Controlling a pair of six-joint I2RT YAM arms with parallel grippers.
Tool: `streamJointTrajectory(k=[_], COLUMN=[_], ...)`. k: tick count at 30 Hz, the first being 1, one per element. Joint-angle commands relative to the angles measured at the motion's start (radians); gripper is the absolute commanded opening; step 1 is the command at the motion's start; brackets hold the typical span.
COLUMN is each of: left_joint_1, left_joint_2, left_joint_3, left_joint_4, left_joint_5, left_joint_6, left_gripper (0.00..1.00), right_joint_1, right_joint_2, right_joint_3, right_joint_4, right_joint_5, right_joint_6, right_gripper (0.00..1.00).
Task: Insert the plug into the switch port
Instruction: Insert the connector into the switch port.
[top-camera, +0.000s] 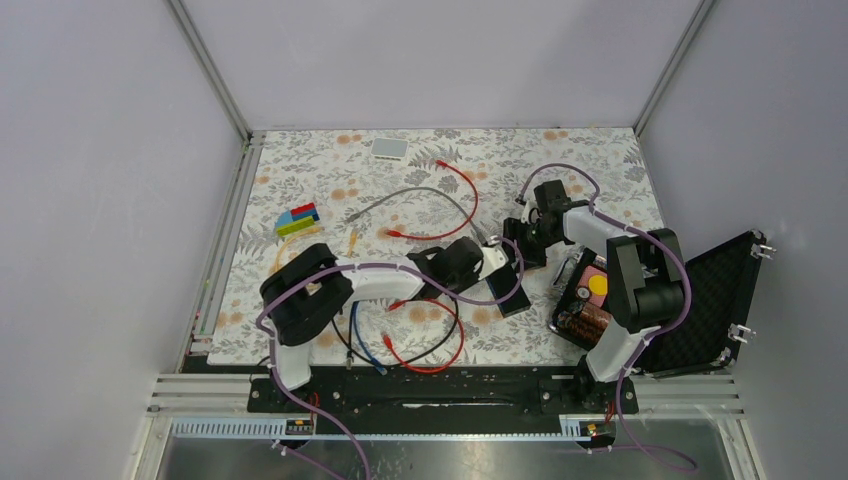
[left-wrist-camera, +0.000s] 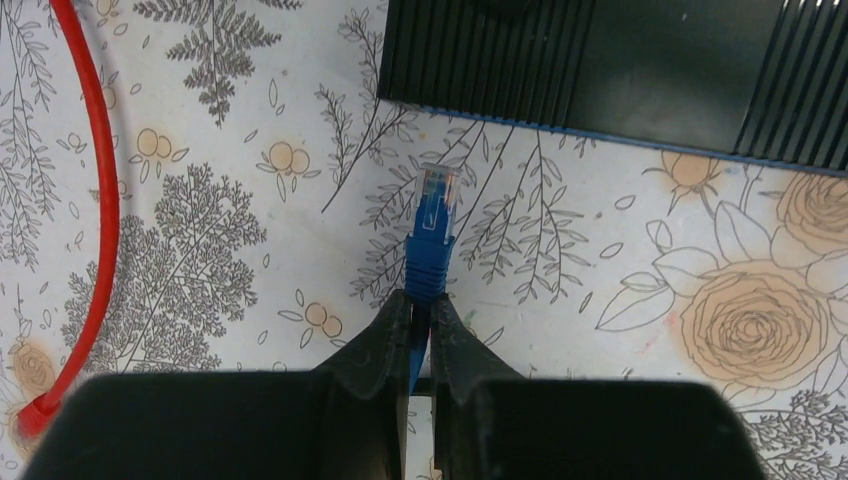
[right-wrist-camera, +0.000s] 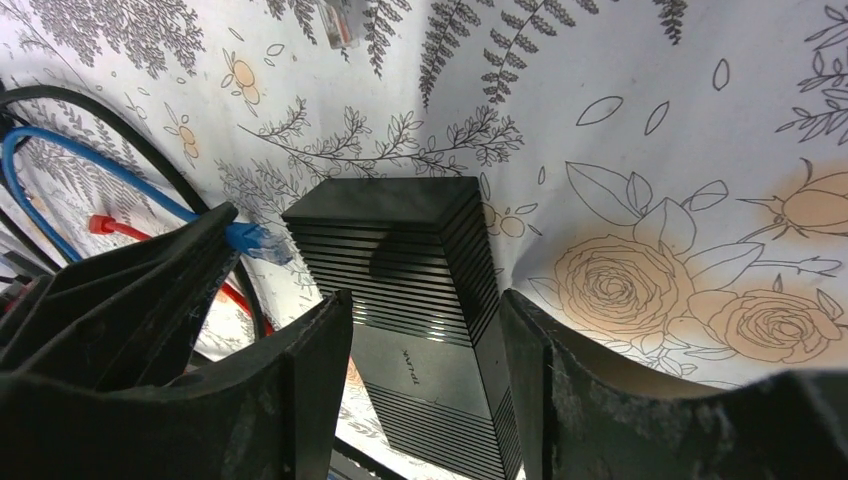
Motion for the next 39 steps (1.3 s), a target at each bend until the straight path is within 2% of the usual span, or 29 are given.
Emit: streamJointTrajectory(k=[1, 7, 16, 22, 39], left_joint_1=[-0.01, -0.018, -0.018, -0.017, -0.012], left_joint_2=[0.047, 0.076, 0.132, 0.124, 0.153], left_joint_3=[0.078, 0.127, 0.197, 0.184, 0.208], left_joint_4=[-0.064, -0.092, -0.191, -0.234, -0.304], left_joint_5=[-0.003, -0.001, -0.006, 0.036, -0.02], left_joint_6=[-0.038, -0.056, -0.086, -0.117, -0.133], left_gripper=[0.0, 0.0, 0.0, 0.0, 0.0], right_joint_1=[0.004, 0.004, 0.004, 0.004, -0.004], right_joint_2=[0.003, 0.024, 0.041, 0.037, 0.049], right_joint_3=[-0.005, -0.014, -0.023, -0.023, -0.017], right_joint_4=[0.039, 0.06, 0.07, 0.07, 0.064], right_joint_5=[-0.03, -0.043, -0.045, -0.042, -0.04], right_joint_6=[0.025, 0.034, 0.029, 0.03, 0.023], right_gripper=[0.62, 0.55, 0.52, 0.51, 0.49])
